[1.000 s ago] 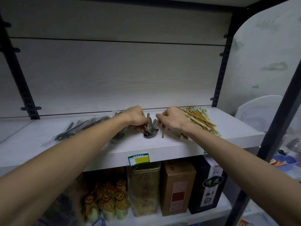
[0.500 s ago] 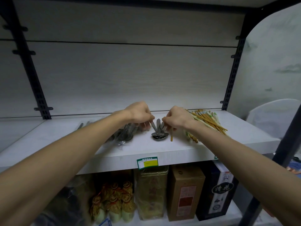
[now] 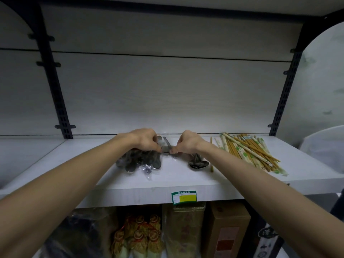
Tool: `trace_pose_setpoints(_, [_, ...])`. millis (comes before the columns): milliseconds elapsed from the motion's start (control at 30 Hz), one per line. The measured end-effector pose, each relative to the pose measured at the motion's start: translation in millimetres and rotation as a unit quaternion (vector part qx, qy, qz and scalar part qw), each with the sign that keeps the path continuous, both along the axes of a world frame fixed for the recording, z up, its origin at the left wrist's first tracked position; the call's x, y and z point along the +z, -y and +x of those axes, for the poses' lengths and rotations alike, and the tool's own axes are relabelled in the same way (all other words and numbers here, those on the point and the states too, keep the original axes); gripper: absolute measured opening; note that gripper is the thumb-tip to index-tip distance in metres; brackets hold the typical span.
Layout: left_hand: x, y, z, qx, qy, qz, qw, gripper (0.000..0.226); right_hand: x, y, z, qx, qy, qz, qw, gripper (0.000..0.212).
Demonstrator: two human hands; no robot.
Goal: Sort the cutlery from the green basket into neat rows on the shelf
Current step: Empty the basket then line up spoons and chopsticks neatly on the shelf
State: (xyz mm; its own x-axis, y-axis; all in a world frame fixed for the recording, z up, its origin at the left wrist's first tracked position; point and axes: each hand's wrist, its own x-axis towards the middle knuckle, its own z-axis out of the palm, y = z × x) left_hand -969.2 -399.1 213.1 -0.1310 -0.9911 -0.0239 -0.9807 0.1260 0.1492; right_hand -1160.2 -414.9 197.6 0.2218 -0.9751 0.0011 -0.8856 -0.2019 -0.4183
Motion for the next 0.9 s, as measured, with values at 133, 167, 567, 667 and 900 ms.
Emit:
trace_pose_setpoints(133, [-3, 4, 8, 0.015, -0.043, -0.014, 0.999, 0.023, 1, -1, -2, 0.008, 0.035, 0.058, 0.998, 0.034])
trace_pose_setpoints(167, [-4, 4, 10, 0.019, -0.055, -0.022, 0.998, 0.022, 1, -2, -3, 0.008, 0.043, 0.071, 0.997, 0.031])
trace_pose_setpoints(567, [-9, 4, 31, 0.064, -0.104, -0.096, 0.988, 0.052, 8, -4, 30, 0.069, 0.172, 0.04, 0.982, 0.024])
trace_pose_setpoints(667, [-8, -5, 29, 0.052, -0.099, -0.085, 0.99, 0.058, 3, 1, 28, 0.101, 0.087, -0.001, 0.991, 0.026])
trace_pose_setpoints(900, [-4, -12, 12, 0.043, -0.093, 0.007, 0.995, 0.061, -7, 2, 31, 0.114, -0.022, -0.038, 0.992, 0.02])
